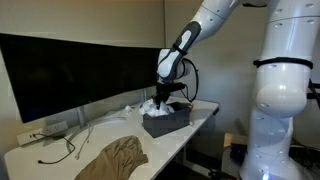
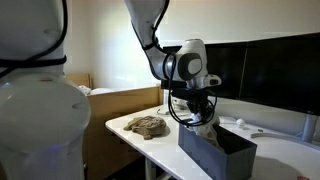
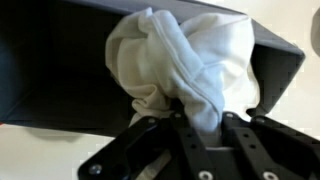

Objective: Pick up the clothes from the table and put them in the box

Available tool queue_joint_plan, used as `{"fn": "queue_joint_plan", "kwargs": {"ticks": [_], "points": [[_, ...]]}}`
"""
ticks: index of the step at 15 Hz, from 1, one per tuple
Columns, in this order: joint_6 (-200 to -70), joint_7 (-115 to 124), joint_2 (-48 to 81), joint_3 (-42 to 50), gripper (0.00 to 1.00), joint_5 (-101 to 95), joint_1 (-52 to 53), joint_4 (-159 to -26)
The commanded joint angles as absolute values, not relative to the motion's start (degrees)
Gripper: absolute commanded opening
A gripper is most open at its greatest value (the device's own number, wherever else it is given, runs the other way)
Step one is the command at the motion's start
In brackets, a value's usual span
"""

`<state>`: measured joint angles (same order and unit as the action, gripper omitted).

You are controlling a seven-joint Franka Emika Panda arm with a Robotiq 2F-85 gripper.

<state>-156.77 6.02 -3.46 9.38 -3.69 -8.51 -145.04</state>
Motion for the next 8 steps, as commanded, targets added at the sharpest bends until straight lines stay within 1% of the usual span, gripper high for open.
{"fn": "queue_joint_plan", "kwargs": {"ticks": [1, 3, 4, 8], "points": [[-156.0, 5.2, -3.1, 10.5, 0.51, -3.6, -10.3, -145.6], [-156.2, 5.7, -3.2, 11.7, 0.63, -4.9, -11.3, -145.9], [-155.9, 5.8, -3.3, 12.0, 0.7, -5.2, -11.7, -145.7], [-155.9, 6.8, -3.0, 13.1, 0.95, -6.6, -13.0, -145.6]]}}
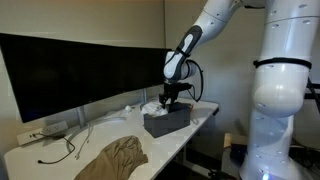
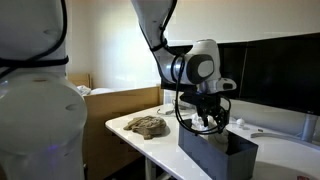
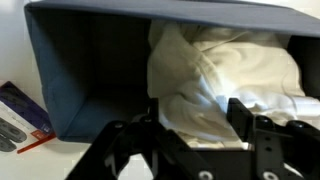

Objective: Pick up the clothes from the table and put them in the box

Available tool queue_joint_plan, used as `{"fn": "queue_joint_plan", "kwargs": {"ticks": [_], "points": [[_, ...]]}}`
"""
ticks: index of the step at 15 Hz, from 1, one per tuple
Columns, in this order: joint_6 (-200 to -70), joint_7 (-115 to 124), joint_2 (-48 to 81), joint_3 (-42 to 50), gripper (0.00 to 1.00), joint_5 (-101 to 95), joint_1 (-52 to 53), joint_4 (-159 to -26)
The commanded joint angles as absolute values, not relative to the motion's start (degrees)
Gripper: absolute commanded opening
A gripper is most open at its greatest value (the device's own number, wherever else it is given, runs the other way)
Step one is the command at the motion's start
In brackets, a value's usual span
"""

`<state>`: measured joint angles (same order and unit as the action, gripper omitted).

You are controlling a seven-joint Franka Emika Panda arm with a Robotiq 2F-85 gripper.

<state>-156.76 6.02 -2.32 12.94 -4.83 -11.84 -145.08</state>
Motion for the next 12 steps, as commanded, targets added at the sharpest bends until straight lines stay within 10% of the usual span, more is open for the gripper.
{"fn": "queue_joint_plan", "kwargs": {"ticks": [1, 12], "points": [[-155.8, 6.8, -3.0, 13.2, 0.99, -6.7, -13.1, -145.6], [-154.9, 11.0, -14.4, 6.2, 1.0, -7.7, -9.7, -147.8]]}}
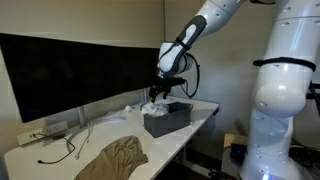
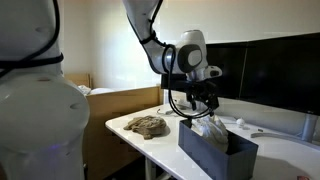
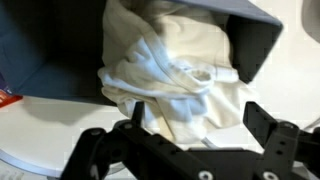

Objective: Pick up the clothes from the table and put them in the box

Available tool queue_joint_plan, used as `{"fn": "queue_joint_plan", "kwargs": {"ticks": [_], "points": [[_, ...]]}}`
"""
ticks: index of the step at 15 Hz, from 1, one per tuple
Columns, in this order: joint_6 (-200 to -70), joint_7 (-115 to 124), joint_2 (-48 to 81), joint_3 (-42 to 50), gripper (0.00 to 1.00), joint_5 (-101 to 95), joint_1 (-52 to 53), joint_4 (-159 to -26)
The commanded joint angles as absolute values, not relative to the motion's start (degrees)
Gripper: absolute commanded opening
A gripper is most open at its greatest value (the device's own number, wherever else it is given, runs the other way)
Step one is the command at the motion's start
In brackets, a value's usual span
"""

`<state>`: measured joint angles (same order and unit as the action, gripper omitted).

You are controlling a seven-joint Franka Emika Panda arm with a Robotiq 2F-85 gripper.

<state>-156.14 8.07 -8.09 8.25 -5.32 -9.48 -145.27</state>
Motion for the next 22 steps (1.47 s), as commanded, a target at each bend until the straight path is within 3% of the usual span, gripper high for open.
{"fn": "queue_joint_plan", "kwargs": {"ticks": [1, 2, 3, 5, 10, 11, 12, 14, 17, 21, 22], "points": [[-155.2, 11.2, -14.9, 5.6, 1.0, -6.9, -9.8, -147.6], [-155.6, 11.5, -15.1, 5.0, 1.0, -7.1, -10.3, -147.5], [-156.4, 12.4, -14.9, 4.4, 0.75, -7.7, -10.9, -147.4], [-157.3, 12.5, -13.1, 4.1, 0.67, -6.9, -10.9, -146.5], [-158.4, 14.4, -6.8, 2.9, 0.32, -7.4, -10.2, -143.3], [-158.4, 15.9, -5.4, 2.4, 0.64, -9.1, -10.5, -142.3], [-158.4, 17.1, -4.0, 2.2, 0.73, -10.1, -10.4, -141.3], [-158.0, 19.4, -1.8, 2.6, 0.77, -13.2, -10.1, -139.3], [-157.4, 20.6, 1.1, 3.7, 0.97, -14.6, -8.9, -136.7], [-155.7, 20.3, 3.7, 5.1, 1.0, -13.7, -7.7, -134.3], [-155.3, 20.0, 4.1, 5.4, 0.94, -13.2, -7.3, -133.9]]}}
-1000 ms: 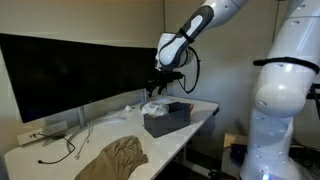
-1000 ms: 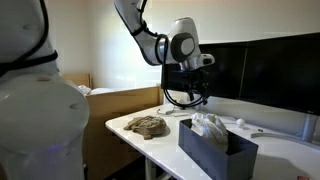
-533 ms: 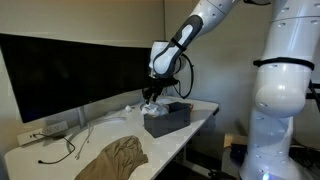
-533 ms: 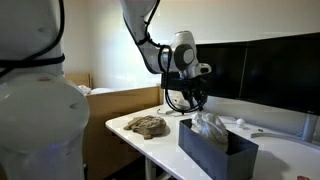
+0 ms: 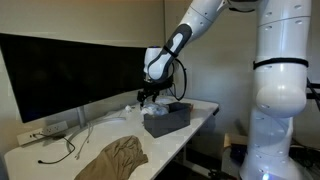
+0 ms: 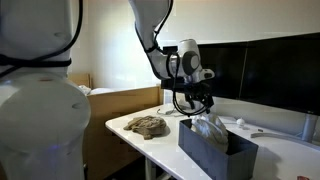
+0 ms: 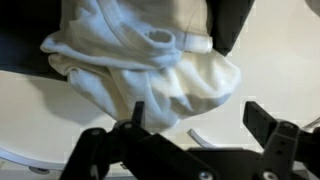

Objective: Pick up the clothes from the table and put them in the box

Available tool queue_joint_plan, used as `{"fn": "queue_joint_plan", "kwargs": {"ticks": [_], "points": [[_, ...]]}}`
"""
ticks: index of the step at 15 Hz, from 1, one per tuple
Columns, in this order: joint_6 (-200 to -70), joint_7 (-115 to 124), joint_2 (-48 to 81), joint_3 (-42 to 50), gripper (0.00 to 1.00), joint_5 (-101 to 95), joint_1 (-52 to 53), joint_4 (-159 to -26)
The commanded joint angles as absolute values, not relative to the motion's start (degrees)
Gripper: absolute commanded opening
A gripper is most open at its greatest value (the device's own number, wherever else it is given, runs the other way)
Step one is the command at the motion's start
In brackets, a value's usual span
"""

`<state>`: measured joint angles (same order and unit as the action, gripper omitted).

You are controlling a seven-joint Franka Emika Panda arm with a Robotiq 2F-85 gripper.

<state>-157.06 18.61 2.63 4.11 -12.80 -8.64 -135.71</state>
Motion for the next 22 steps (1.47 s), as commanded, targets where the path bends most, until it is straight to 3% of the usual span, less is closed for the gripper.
{"fn": "queue_joint_plan", "kwargs": {"ticks": [1, 3, 13, 22], "points": [[-154.6, 19.7, 4.4, 5.6, 0.75, -12.9, -7.0, -133.6], [-153.4, 19.3, 4.9, 6.0, 0.67, -12.2, -6.4, -133.0], [-146.4, 19.2, 5.2, 6.1, 0.01, -9.8, -5.3, -130.8], [-148.6, 25.3, 5.7, 6.3, 0.0, -8.3, -4.8, -130.5]]}}
